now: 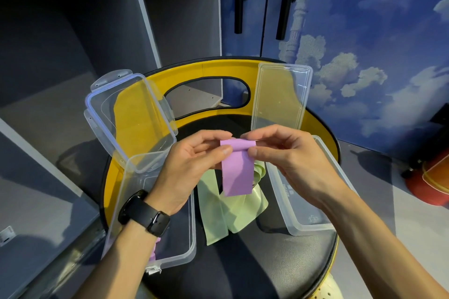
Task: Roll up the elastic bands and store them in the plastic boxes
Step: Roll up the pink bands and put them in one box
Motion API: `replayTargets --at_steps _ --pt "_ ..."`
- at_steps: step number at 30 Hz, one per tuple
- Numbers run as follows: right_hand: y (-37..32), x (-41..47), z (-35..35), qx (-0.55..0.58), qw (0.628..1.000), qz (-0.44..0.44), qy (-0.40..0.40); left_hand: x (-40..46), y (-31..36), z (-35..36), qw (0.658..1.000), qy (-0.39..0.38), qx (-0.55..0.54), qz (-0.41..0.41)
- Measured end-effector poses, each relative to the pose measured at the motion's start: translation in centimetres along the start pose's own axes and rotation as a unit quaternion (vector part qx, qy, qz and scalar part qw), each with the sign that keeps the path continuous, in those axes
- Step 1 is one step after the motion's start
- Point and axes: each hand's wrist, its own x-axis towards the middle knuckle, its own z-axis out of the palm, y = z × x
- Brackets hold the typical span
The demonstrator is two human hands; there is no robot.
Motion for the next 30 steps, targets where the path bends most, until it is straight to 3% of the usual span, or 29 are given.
replayTargets --at_steps 11,23,30 --pt "0.13 -0.03 -0.10 -0.006 0.999 0.048 -0.019 0.10 -0.23 -0.39 1.000 -0.011 -0.004 0.022" --pt "0.45 0.12 -0.26 0.002 1.000 0.026 -0.006 0.18 -0.51 0.03 0.999 0.018 0.000 -0.031" --pt "0.63 0.16 -0.01 0.040 0.997 0.061 -0.025 0.20 -0.48 -0.41 1.000 0.015 -0.003 0.002"
